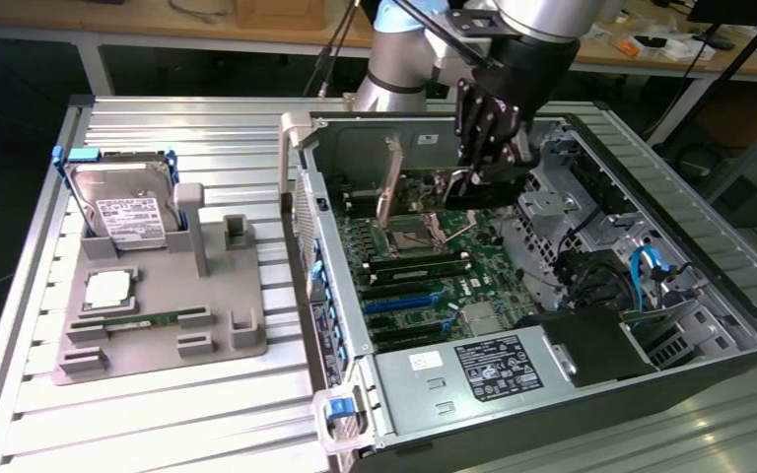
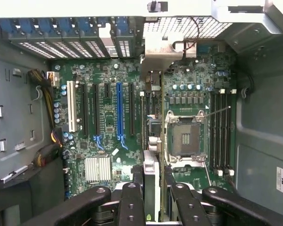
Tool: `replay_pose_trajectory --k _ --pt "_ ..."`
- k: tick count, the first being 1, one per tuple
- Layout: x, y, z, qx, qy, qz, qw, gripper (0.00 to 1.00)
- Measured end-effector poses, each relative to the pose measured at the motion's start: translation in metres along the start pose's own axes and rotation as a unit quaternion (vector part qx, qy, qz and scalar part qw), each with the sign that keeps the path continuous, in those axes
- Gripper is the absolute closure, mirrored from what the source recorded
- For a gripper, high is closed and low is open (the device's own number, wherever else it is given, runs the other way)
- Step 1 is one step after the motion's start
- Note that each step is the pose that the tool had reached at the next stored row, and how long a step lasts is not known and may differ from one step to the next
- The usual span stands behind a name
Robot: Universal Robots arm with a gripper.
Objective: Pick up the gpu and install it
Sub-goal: 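Insert the gpu into the slot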
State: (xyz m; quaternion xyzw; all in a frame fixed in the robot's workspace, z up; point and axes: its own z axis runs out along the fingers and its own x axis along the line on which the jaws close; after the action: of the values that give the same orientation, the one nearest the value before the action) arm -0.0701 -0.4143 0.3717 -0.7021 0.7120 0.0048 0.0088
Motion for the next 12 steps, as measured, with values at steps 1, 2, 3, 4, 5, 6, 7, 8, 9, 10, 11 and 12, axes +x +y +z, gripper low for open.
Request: replay_pose_trajectory --k 1,2,3,4,5,6,7,8,9,10,11,12 --pt "0.0014 0.0000 0.0004 0.0000 0.0000 0.000 1.0000 0.73" --pt "0.0026 0.0000 0.0009 0.0000 0.0000 0.000 1.0000 0.73" --pt "0.0042 -0.0001 0.0016 0.0000 0.0000 0.000 1.0000 0.73" --pt "0.0057 -0.0001 0.0022 0.0001 0.0000 0.000 1.0000 0.73" --pt "0.0071 -0.0001 0.0030 0.0001 0.0000 0.000 1.0000 0.73" --pt "0.0082 -0.0001 0.0041 0.0002 -0.0001 0.000 1.0000 0.73" --pt "0.0087 0.0001 0.0052 0.0003 -0.0001 0.000 1.0000 0.73" --pt "0.0091 0.0002 0.0060 0.0002 0.0000 0.000 1.0000 0.73" --pt "0.0092 0.0002 0.0062 0.0002 0.0000 0.000 1.0000 0.73" --pt "0.0092 0.0001 0.0062 0.0002 0.0001 0.000 1.0000 0.73" --pt "0.0092 0.0001 0.0062 0.0002 0.0001 0.000 1.0000 0.73" --pt "0.0092 0.0001 0.0062 0.0002 0.0001 0.000 1.0000 0.73"
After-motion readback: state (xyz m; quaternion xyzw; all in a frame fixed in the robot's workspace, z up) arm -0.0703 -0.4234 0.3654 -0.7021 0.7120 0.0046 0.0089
